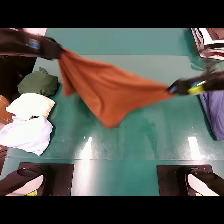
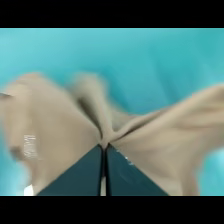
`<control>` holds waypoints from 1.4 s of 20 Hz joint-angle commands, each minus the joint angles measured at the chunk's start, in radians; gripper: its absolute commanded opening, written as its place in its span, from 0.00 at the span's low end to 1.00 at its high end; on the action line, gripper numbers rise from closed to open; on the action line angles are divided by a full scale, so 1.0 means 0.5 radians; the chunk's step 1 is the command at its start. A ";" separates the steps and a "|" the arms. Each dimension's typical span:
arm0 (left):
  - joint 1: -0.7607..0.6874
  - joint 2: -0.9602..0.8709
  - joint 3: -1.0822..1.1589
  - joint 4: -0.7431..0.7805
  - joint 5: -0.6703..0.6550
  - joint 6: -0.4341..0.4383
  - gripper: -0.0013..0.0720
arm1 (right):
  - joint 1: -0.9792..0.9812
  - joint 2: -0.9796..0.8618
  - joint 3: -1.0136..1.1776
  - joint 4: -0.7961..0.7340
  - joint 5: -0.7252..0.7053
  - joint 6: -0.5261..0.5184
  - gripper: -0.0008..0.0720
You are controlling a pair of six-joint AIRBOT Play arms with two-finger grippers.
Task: Fold the shirts.
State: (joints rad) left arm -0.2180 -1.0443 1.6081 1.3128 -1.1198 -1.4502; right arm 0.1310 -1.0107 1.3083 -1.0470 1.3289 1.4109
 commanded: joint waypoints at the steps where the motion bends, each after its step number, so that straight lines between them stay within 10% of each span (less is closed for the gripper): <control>1: 0.001 0.504 0.000 0.022 0.036 -0.124 0.05 | -0.212 0.222 0.562 -0.053 0.229 0.027 0.03; 11: -0.001 0.446 -0.003 -0.024 -0.217 -0.190 0.05 | -0.258 -0.163 1.272 -0.060 0.552 0.146 0.03; 23: -0.687 0.175 -1.505 -0.068 -0.174 -0.182 0.07 | 0.056 -0.301 0.110 -0.472 0.313 0.146 0.03; 25: -0.675 0.175 -1.456 -0.056 -0.079 -0.180 0.73 | 0.017 -0.260 0.043 -0.472 0.292 0.146 0.03; 28: -0.492 0.175 -1.259 0.071 0.132 -0.175 0.75 | -0.043 -0.249 0.035 -0.456 0.294 0.146 0.03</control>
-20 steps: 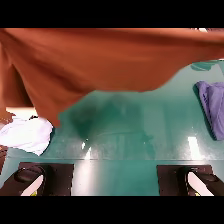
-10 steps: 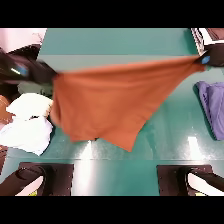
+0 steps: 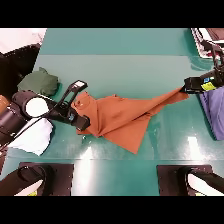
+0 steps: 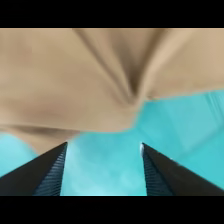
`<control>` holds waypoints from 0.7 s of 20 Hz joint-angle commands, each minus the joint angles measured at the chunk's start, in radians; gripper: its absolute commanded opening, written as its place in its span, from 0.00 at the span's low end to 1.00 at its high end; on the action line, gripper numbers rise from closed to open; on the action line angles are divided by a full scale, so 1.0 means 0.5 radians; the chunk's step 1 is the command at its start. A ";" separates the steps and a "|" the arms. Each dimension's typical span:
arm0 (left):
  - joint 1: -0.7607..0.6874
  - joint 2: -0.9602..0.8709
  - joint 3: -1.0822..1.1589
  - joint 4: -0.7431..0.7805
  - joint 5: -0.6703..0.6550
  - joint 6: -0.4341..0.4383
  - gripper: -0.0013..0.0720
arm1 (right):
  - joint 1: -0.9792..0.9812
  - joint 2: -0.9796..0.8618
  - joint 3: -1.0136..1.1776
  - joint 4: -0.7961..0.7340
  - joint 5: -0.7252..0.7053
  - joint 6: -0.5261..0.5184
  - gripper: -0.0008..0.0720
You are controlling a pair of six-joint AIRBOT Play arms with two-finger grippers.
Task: Fold the shirts.
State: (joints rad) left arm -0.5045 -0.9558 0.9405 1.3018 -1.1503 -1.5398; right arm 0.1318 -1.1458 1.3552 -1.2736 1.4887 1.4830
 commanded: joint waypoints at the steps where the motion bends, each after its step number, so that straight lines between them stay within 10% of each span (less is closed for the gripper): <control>1: 0.189 -0.004 0.133 0.098 0.275 0.005 0.75 | -0.047 0.020 -0.059 -0.002 -0.027 0.002 0.03; 14: 0.591 -1.136 0.758 -0.378 0.323 0.320 0.75 | 0.184 -0.163 -0.059 -0.002 -0.053 0.002 0.03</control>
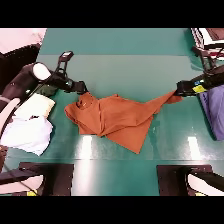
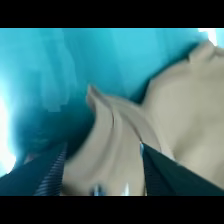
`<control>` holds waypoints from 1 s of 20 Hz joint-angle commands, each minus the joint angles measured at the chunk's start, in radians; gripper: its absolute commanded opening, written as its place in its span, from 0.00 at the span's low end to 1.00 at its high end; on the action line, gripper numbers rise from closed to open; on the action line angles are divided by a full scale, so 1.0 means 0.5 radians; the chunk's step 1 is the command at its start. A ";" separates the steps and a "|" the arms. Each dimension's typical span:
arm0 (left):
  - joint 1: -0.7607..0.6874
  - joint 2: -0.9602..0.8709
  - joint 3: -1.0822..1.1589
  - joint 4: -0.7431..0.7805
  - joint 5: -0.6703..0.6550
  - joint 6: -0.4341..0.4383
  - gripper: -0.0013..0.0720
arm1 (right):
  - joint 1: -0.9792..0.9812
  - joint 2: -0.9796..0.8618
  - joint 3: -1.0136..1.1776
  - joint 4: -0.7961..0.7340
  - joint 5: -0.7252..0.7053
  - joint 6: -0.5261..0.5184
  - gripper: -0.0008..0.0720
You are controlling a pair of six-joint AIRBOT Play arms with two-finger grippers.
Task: Fold the shirts.
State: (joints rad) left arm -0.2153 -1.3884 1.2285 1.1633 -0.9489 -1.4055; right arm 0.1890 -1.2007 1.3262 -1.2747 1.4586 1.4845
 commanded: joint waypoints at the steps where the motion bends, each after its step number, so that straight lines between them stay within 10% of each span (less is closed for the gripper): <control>1: 0.013 -0.348 0.240 -0.110 -0.133 0.051 0.76 | 0.089 -0.076 -0.001 0.002 0.008 -0.001 0.03; 5: 0.013 -0.469 0.289 -0.172 -0.214 0.052 0.75 | 0.110 -0.133 -0.001 0.037 -0.002 -0.001 0.03; 9: 0.013 -0.466 0.352 -0.192 -0.197 0.050 0.05 | 0.110 -0.130 -0.001 0.050 -0.017 -0.001 0.03; 20: 0.183 0.574 1.178 0.194 -0.230 0.035 0.05 | -0.137 0.348 0.755 0.034 -0.040 -0.079 0.03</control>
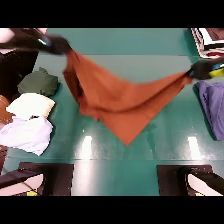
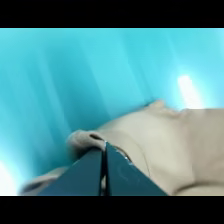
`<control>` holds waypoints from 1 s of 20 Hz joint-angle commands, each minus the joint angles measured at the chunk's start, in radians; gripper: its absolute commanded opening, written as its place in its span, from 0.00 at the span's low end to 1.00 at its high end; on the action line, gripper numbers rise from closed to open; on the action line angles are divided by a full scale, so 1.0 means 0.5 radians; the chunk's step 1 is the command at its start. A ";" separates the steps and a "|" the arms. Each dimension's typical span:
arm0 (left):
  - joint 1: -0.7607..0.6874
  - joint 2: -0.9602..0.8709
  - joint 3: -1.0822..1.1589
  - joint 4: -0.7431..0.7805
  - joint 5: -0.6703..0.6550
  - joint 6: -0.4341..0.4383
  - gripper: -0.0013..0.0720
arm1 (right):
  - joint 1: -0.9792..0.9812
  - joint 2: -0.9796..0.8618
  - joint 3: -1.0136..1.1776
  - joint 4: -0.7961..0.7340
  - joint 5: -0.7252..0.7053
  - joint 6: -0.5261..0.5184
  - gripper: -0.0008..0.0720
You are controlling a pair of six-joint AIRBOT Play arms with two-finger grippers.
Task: Fold the shirts.
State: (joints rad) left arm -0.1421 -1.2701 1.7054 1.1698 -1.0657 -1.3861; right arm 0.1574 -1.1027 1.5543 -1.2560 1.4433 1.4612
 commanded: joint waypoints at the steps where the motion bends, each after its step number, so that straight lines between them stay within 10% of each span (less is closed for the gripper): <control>1: 0.037 0.465 0.278 0.217 0.008 -0.005 0.05 | -0.105 0.200 0.417 -0.005 -0.008 -0.034 0.03; 8: 0.037 1.032 0.517 0.220 0.088 -0.152 0.05 | -0.456 0.385 1.061 -0.004 -0.002 -0.033 0.03; 20: 0.037 0.555 -0.160 0.241 -0.343 -0.253 0.05 | -0.539 -0.187 0.756 0.007 0.106 -0.033 0.03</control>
State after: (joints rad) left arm -0.1246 -0.9066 1.7882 1.2907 -1.2243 -1.4956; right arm -0.1402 -1.0958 2.0102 -1.2564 1.4628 1.4452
